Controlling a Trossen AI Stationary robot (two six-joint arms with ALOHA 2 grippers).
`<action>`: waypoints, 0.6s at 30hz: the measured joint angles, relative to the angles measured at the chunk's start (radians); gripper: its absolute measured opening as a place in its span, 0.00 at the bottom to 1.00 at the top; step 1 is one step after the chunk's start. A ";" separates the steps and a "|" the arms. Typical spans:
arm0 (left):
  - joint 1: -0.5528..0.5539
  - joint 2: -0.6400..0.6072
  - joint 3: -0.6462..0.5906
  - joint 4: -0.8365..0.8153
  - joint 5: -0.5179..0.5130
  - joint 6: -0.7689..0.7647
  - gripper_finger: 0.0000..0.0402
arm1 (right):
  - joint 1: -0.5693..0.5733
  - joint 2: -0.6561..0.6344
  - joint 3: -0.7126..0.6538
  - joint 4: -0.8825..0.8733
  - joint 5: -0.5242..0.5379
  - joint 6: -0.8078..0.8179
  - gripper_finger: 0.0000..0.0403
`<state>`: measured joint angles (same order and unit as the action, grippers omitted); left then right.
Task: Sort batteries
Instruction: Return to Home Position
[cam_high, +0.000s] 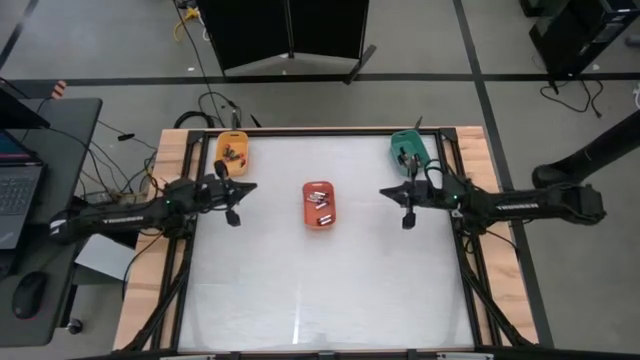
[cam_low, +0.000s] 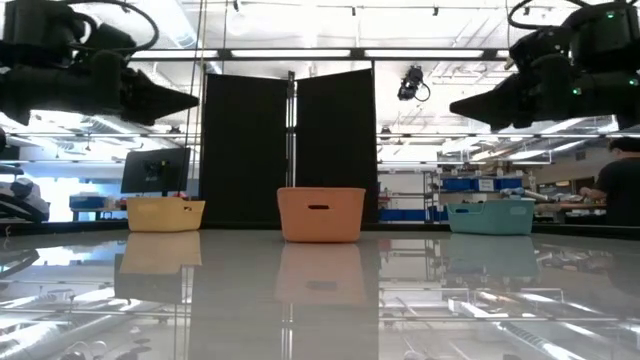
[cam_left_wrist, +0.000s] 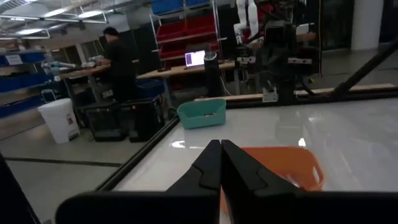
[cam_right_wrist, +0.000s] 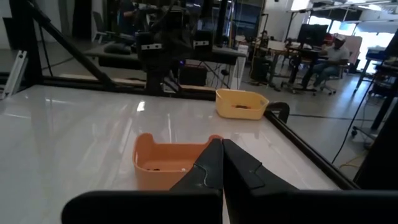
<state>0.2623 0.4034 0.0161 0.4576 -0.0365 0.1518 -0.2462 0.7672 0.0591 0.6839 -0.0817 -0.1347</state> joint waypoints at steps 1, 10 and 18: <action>0.000 -0.031 -0.007 -0.032 -0.003 -0.001 0.03 | 0.000 -0.011 -0.008 0.000 -0.002 0.001 0.02; -0.001 -0.363 -0.007 -0.333 -0.049 0.016 0.03 | 0.001 -0.158 -0.054 -0.098 0.029 0.026 0.02; -0.002 -0.405 -0.007 -0.402 -0.093 0.022 0.03 | 0.009 -0.352 -0.054 -0.337 0.095 0.023 0.02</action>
<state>0.2604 -0.0014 0.0093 0.0554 -0.1290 0.1738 -0.2376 0.4154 0.0055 0.3464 0.0131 -0.1120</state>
